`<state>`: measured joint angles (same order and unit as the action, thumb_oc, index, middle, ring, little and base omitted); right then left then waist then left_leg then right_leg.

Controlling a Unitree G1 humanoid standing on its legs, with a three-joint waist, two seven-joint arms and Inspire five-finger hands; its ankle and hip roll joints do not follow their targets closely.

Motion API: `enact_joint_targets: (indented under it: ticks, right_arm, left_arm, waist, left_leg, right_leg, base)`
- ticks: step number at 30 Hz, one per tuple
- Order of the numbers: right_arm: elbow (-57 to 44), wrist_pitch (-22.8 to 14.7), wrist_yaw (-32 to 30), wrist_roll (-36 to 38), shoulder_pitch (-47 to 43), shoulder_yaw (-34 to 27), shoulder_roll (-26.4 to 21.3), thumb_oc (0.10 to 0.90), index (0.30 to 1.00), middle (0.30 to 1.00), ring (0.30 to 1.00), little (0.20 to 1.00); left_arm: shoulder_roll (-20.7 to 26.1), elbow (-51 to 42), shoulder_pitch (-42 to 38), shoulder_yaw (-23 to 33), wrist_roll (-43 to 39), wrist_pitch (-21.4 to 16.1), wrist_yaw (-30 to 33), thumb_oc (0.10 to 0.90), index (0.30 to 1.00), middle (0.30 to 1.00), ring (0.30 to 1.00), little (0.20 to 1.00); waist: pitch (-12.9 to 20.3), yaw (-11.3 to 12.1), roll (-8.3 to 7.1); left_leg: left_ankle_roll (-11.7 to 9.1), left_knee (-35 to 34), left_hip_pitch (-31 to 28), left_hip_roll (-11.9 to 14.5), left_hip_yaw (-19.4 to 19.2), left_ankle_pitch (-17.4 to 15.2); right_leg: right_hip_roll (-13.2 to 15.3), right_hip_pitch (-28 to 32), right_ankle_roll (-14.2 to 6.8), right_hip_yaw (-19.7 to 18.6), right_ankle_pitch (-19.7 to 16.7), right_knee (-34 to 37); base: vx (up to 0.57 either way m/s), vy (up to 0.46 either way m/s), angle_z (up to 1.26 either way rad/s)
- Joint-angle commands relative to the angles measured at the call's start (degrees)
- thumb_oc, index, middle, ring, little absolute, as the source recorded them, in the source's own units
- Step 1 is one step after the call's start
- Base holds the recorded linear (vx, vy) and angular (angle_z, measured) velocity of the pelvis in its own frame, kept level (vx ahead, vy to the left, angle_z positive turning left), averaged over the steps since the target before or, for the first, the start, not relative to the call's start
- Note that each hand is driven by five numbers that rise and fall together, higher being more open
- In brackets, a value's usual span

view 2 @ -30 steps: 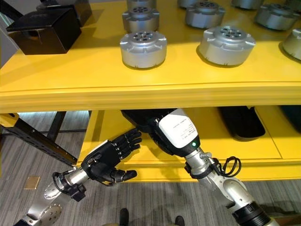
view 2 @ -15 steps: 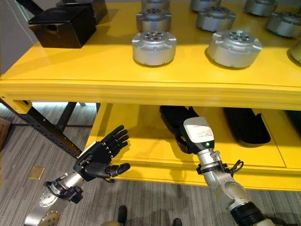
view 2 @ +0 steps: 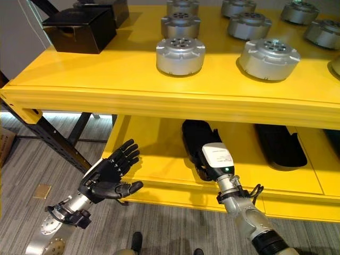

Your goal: Move parts from the plastic box to the shelf.

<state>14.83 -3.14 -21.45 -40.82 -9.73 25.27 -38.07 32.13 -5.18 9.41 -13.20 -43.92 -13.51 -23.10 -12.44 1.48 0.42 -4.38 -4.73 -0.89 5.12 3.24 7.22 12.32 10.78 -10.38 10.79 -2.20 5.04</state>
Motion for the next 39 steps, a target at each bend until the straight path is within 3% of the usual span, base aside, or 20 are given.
enact_joint_targets:
  ticks: [1,6,7,12,16,31,39]
  right_arm:
    - [1.01,1.31,1.62,5.03,-8.81,1.55,0.00,0.400,0.300,0.300,0.300,0.300]
    - [9.11,2.93,7.49,13.55,-10.51,4.04,3.79,0.400,0.300,0.300,0.300,0.300]
    - [11.12,4.61,8.66,16.81,-11.25,4.55,5.35,0.400,0.300,0.300,0.300,0.300]
    - [17.35,6.14,7.28,22.79,-12.81,3.85,8.63,0.400,0.300,0.300,0.300,0.300]
    - [25.01,7.75,3.77,27.00,-15.71,1.78,11.67,0.400,0.300,0.300,0.300,0.300]
    - [37.19,10.05,1.90,23.39,-24.65,-1.12,10.53,0.400,0.300,0.300,0.300,0.300]
    - [38.68,11.72,1.02,19.16,-27.50,-1.11,8.07,0.400,0.300,0.300,0.300,0.300]
  left_arm:
    - [-0.66,-5.12,-5.47,2.98,1.02,-3.43,-1.14,0.900,1.000,1.000,1.000,1.000]
    - [-1.77,-5.03,-6.64,2.69,1.08,-1.88,-3.57,0.900,1.000,1.000,1.000,1.000]
    - [-2.00,-4.77,-7.22,2.72,1.25,-1.72,-3.49,0.900,1.000,1.000,1.000,1.000]
    - [-2.89,-4.43,-8.19,2.69,1.88,-0.87,-3.95,0.900,1.000,1.000,1.000,1.000]
    - [-3.41,-5.07,-9.07,1.84,1.74,-0.27,-5.48,0.900,1.000,1.000,1.000,1.000]
    - [-1.93,-5.70,-9.94,0.85,-0.05,0.51,-6.78,0.900,1.000,1.000,1.000,1.000]
    - [-0.97,-5.54,-10.24,0.43,-0.87,-0.01,-7.60,0.900,1.000,1.000,1.000,1.000]
  waist:
    - [3.13,1.55,-0.22]
    - [3.15,2.27,-0.20]
    - [3.16,2.62,-0.21]
    - [3.11,3.37,-0.22]
    - [2.49,4.53,0.64]
    - [1.71,6.82,2.48]
    - [1.08,7.18,2.98]
  left_leg:
    - [0.79,-0.27,-3.70,3.45,-6.43,-6.50]
    - [0.60,-0.27,-3.88,3.49,-6.27,-6.44]
    - [0.53,-0.27,-3.96,3.56,-6.14,-6.36]
    - [0.47,-0.27,-4.00,3.54,-5.91,-6.35]
    - [0.46,-0.27,-3.52,3.42,-5.17,-6.12]
    - [0.51,-0.27,-2.39,2.88,-3.57,-5.34]
    - [0.54,-0.27,-1.96,2.70,-3.42,-4.86]
  right_leg:
    - [0.25,-2.40,1.96,0.16,2.08,-1.81]
    - [0.24,-1.99,2.12,0.51,1.92,-1.55]
    - [0.25,-1.84,2.20,0.69,1.87,-1.57]
    - [0.23,-1.54,2.37,0.99,1.93,-1.58]
    - [0.22,-1.83,2.64,1.42,2.43,-2.52]
    - [0.75,-1.78,2.57,2.60,2.74,-3.42]
    - [0.73,-1.98,2.76,2.88,2.98,-4.06]
  base:
    - [0.00,0.000,0.00]
    - [0.00,0.000,0.00]
    - [0.00,0.000,0.00]
    - [0.01,-0.014,0.02]
    - [0.00,0.000,0.00]
    - [-0.01,-0.005,0.07]
    - [0.00,0.000,0.02]
